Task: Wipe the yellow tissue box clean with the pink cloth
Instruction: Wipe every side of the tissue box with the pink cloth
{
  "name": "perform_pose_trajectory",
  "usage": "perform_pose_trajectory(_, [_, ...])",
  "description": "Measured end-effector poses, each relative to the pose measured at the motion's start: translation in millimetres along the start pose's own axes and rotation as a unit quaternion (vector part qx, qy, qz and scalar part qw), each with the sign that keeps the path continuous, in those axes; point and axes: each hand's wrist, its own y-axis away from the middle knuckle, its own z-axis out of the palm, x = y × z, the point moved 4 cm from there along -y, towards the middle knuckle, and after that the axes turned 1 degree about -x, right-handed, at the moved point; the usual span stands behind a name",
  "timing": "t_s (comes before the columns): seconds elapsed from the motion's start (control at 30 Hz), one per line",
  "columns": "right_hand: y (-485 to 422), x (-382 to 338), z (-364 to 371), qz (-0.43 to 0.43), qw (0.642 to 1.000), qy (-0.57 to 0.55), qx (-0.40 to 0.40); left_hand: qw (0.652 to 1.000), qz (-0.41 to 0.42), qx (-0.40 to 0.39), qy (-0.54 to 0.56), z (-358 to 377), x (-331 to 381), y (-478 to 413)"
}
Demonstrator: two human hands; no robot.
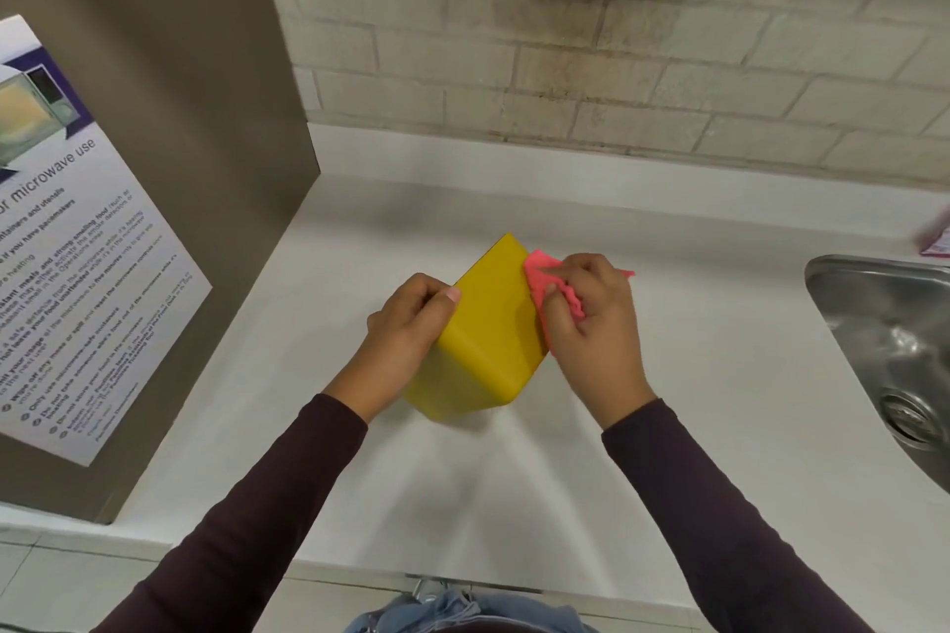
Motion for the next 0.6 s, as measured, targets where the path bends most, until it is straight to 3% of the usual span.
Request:
perform_pose_trajectory(0.43, [50, -34, 14, -0.242, 0.966, -0.003, -0.09, 0.999, -0.005, 0.032, 0.017, -2, -4, -4])
perform_pose_trajectory(0.6, [73, -10, 20, -0.309, 0.947, 0.066, -0.064, 0.998, -0.002, 0.039, 0.043, -6, -4, -9])
